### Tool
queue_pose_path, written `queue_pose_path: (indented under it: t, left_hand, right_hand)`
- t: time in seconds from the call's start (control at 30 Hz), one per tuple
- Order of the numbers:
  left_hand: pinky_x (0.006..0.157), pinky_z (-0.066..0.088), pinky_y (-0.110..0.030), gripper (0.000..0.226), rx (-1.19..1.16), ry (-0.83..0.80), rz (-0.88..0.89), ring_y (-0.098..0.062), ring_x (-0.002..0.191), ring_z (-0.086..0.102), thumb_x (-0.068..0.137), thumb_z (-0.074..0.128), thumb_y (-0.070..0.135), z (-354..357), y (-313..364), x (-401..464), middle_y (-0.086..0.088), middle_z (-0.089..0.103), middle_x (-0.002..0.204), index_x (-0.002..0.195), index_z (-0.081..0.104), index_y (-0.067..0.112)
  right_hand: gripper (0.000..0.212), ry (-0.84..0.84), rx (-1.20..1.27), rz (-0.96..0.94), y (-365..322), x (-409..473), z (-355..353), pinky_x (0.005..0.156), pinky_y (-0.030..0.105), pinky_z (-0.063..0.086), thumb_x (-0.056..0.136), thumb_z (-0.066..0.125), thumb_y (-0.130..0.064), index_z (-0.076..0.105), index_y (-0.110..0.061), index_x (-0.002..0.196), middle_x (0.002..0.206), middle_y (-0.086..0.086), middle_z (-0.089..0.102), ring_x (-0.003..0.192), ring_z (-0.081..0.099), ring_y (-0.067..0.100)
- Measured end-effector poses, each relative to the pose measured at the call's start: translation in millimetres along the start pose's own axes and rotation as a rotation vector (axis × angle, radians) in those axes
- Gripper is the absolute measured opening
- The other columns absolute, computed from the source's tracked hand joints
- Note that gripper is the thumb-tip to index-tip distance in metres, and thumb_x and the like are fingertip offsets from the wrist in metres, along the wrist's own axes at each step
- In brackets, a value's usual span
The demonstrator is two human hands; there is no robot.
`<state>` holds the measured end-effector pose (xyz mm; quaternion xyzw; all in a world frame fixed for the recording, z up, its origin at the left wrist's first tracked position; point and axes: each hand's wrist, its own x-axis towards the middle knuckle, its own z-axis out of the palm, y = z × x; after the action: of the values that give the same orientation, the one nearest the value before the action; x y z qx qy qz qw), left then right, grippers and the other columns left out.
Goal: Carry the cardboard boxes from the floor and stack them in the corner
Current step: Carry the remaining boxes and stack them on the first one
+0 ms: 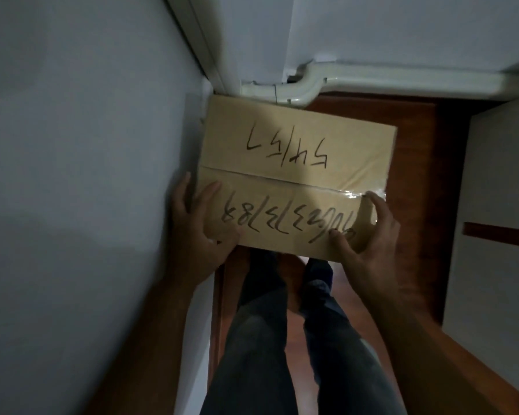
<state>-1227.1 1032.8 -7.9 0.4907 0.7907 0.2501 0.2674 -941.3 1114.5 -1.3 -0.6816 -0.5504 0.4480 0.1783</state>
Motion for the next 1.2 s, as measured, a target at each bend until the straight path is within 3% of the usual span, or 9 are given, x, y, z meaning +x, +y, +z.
queue_pose_path:
  t: [0.1, 0.27, 0.37, 0.57, 0.8, 0.9, 1.03, 1.1, 1.2]
  left_hand:
    - [0.115, 0.030, -0.048, 0.072, 0.058, -0.006, 0.019, -0.026, 0.145, 0.027, 0.078, 0.072, 0.047, -11.9, 29.3, 2.5, -0.011, 0.027, 0.155, 0.141, 0.049, 0.020]
    - [0.106, 0.037, -0.054, 0.054, 0.026, -0.138, -0.004, -0.033, 0.129, 0.044, 0.082, 0.066, 0.039, -43.8, 128.4, 17.9, -0.015, 0.051, 0.137, 0.127, 0.059, 0.009]
    - [0.099, 0.045, -0.050, 0.042, 0.025, -0.274, 0.025, -0.028, 0.122, 0.051, 0.087, 0.066, 0.036, -61.3, 192.2, 19.2, -0.008, 0.055, 0.130, 0.124, 0.059, 0.016]
    - [0.089, 0.051, -0.041, 0.025, 0.117, -0.594, 0.298, -0.020, 0.108, 0.059, 0.093, 0.059, 0.031, -74.6, 290.4, 6.2, 0.000, 0.057, 0.119, 0.115, 0.060, 0.021]
    - [0.084, 0.052, -0.035, 0.013, 0.351, -0.909, 0.671, -0.016, 0.097, 0.062, 0.091, 0.058, 0.030, -36.2, 371.6, -84.5, 0.004, 0.063, 0.107, 0.102, 0.065, 0.027]
    - [0.085, 0.050, -0.031, 0.014, 0.417, -1.006, 0.864, -0.018, 0.100, 0.064, 0.089, 0.060, 0.024, -1.3, 401.6, -159.7, 0.000, 0.067, 0.107, 0.102, 0.067, 0.022]
    - [0.088, 0.049, -0.032, 0.019, 0.483, -1.183, 1.097, -0.019, 0.103, 0.063, 0.090, 0.059, 0.027, 46.4, 442.3, -299.0, -0.002, 0.067, 0.111, 0.105, 0.066, 0.021]
    - [0.089, 0.049, -0.033, 0.019, 0.502, -1.262, 1.206, -0.020, 0.103, 0.063, 0.090, 0.059, 0.027, 69.8, 457.4, -377.1, -0.003, 0.068, 0.111, 0.106, 0.067, 0.020]
    - [0.090, 0.051, -0.037, 0.016, 0.508, -1.389, 1.324, -0.022, 0.101, 0.064, 0.091, 0.060, 0.024, 96.5, 470.1, -492.3, -0.004, 0.069, 0.108, 0.104, 0.067, 0.017]
  right_hand:
    - [0.087, 0.003, -0.075, 0.046, -29.7, -5.3, -7.3, 0.080, 0.029, 0.050, 0.075, 0.079, -0.051, 0.025, -0.059, 0.142, 0.115, -0.022, 0.023, 0.098, 0.048, 0.002]
    - [0.066, -0.029, -0.229, 0.125, -106.6, -31.3, -57.5, 0.082, 0.029, 0.039, 0.084, 0.072, -0.022, 0.040, -0.014, 0.142, 0.135, 0.016, 0.035, 0.090, 0.049, 0.012]
    - [0.060, -0.022, -0.234, 0.229, -146.7, -57.5, -104.5, 0.085, 0.029, 0.035, 0.090, 0.064, -0.024, 0.041, -0.006, 0.142, 0.141, 0.019, 0.039, 0.117, 0.050, 0.034]
    - [0.052, 0.134, -0.064, 0.361, -176.9, -144.5, -186.9, 0.097, 0.034, 0.045, 0.093, 0.058, -0.025, 0.046, -0.009, 0.141, 0.139, 0.013, 0.051, 0.121, 0.054, 0.029]
    - [0.042, 0.317, 0.140, 0.633, -96.8, -290.0, -227.7, 0.090, 0.035, 0.051, 0.093, 0.058, -0.032, 0.059, -0.011, 0.130, 0.120, 0.011, 0.065, 0.106, 0.063, 0.026]
    - [0.040, 0.433, 0.218, 0.736, -43.0, -372.9, -235.8, 0.084, 0.029, 0.049, 0.094, 0.059, -0.028, 0.059, -0.009, 0.129, 0.098, 0.004, 0.063, 0.098, 0.064, 0.021]
    - [0.036, 0.661, 0.375, 0.832, 23.2, -491.5, -247.5, 0.062, 0.019, 0.039, 0.094, 0.057, -0.026, 0.059, -0.009, 0.127, 0.078, -0.009, 0.055, 0.071, 0.054, 0.002]
    - [0.024, 0.784, 0.398, 0.889, 53.7, -550.0, -250.5, 0.055, 0.020, 0.034, 0.092, 0.058, -0.024, 0.064, -0.010, 0.111, 0.072, -0.007, 0.055, 0.068, 0.057, 0.008]
    - [0.013, 0.948, 0.447, 0.986, 94.6, -634.3, -248.9, 0.062, 0.029, 0.037, 0.088, 0.060, -0.022, 0.064, -0.010, 0.093, 0.079, 0.003, 0.057, 0.076, 0.058, 0.024]
